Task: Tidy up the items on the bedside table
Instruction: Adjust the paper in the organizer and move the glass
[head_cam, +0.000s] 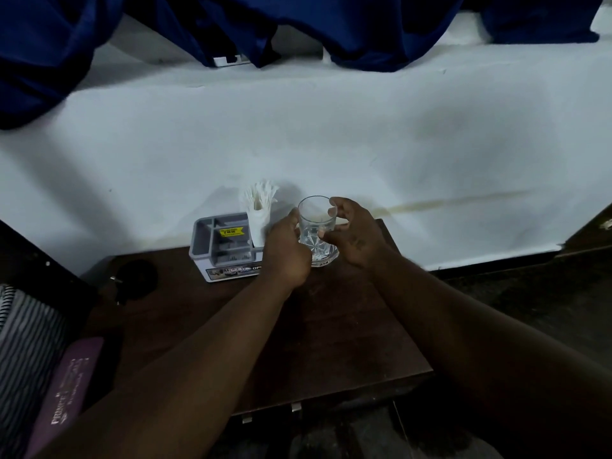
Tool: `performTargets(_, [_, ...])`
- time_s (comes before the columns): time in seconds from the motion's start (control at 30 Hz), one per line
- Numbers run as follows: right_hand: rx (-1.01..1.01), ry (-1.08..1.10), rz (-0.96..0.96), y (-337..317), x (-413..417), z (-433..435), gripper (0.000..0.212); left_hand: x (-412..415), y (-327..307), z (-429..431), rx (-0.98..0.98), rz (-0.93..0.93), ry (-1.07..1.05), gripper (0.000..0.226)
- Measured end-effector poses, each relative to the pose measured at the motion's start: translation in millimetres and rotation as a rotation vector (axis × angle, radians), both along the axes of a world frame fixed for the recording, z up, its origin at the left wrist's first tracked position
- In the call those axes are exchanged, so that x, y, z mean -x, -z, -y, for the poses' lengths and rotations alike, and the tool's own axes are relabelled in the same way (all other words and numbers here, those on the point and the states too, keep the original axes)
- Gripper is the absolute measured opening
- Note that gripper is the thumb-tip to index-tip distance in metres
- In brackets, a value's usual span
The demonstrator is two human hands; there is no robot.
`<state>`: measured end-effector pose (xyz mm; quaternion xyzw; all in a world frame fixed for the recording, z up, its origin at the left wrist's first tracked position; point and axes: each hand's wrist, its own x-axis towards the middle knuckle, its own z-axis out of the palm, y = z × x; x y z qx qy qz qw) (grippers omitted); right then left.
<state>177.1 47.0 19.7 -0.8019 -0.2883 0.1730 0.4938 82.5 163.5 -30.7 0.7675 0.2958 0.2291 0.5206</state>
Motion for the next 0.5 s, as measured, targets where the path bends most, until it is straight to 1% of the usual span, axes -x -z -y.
performTargets(0.1, [0.000, -0.015, 0.025, 3, -2, -2, 0.072, -2, 10, -4, 0.009, -0.017, -0.011, 0.079])
performTargets(0.2, [0.006, -0.029, 0.029, 5, -3, -3, 0.072, -5, 17, -8, -0.014, -0.018, -0.002, 0.078])
performTargets(0.3, [0.034, -0.048, 0.048, 2, 1, -1, 0.073, -3, 17, -6, -0.100, -0.059, 0.001, 0.080])
performTargets(0.37, [0.076, -0.055, 0.111, -2, 4, 4, 0.082, 2, 12, 0, -0.171, -0.091, 0.004, 0.081])
performTargets(0.43, [0.115, -0.063, 0.173, -12, 6, 10, 0.088, 8, 12, 3, -0.225, -0.115, 0.011, 0.072])
performTargets(0.5, [0.120, -0.051, 0.181, -25, 7, 17, 0.090, 18, -3, 11, -0.302, -0.117, 0.020, 0.057])
